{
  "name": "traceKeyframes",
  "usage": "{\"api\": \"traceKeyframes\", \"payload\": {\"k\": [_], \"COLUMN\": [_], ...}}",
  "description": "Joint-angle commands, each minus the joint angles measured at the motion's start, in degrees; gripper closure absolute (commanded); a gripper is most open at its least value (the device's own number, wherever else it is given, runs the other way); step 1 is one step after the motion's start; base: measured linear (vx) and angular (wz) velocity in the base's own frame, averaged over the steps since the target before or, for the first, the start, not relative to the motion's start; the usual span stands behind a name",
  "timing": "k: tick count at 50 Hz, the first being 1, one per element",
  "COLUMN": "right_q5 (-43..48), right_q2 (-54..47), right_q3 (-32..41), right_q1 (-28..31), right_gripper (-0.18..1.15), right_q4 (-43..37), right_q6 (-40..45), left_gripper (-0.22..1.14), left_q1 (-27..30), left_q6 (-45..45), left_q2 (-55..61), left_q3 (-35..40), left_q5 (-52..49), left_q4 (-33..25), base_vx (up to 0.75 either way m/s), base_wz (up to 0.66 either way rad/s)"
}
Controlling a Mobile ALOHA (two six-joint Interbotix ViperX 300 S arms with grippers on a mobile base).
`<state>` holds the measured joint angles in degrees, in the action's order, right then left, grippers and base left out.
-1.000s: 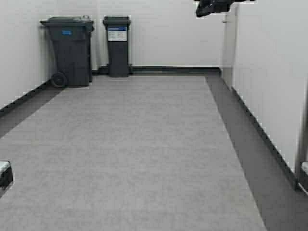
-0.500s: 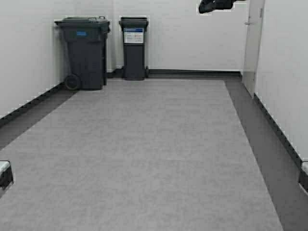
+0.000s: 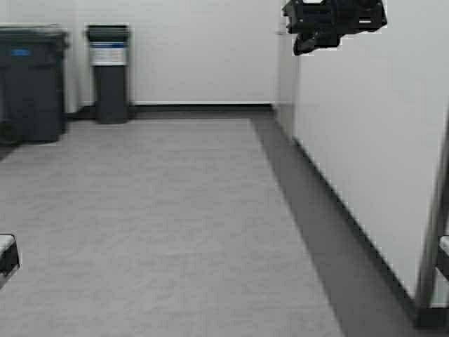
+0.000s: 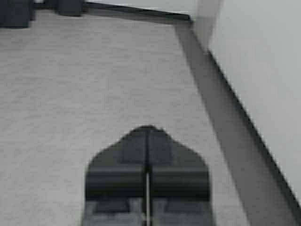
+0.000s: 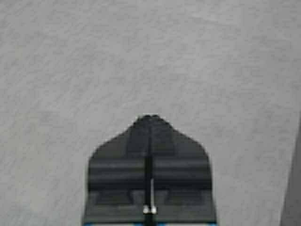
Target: Navigate to elevator, push the call button, then enter the elevator
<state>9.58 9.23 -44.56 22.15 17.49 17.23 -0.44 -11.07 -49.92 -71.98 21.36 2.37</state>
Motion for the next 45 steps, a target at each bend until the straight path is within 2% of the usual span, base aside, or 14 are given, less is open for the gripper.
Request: {"api": "traceKeyframes", "payload": {"k": [1, 25, 45], "right_q5": [1.6, 1.9, 2.5], "right_q2": [0.7, 2.1, 2.2], "right_q3": [1.4, 1.2, 0.5], "right_q1": [0.2, 0.2, 3.1], "right_gripper": [0.92, 0.92, 0.92], "right_q4": [-0.2, -0.1, -0.2], "right_q6": [0.1, 0.2, -0.1], "left_gripper": [0.89, 0.89, 0.89], "left_q1": [0.1, 0.0, -0.2], "left_q6": [-0.1, 0.4, 0.0], "left_q2": [0.3, -1.8, -2.1], "left_q3": [1.5, 0.9, 0.9], "left_q5": [0.5, 0.6, 1.5], "left_q4": [0.2, 0.2, 0.2], "base_vx": [0.47, 0.53, 0.53], "base_wz": [-0.36, -0.4, -0.48]}}
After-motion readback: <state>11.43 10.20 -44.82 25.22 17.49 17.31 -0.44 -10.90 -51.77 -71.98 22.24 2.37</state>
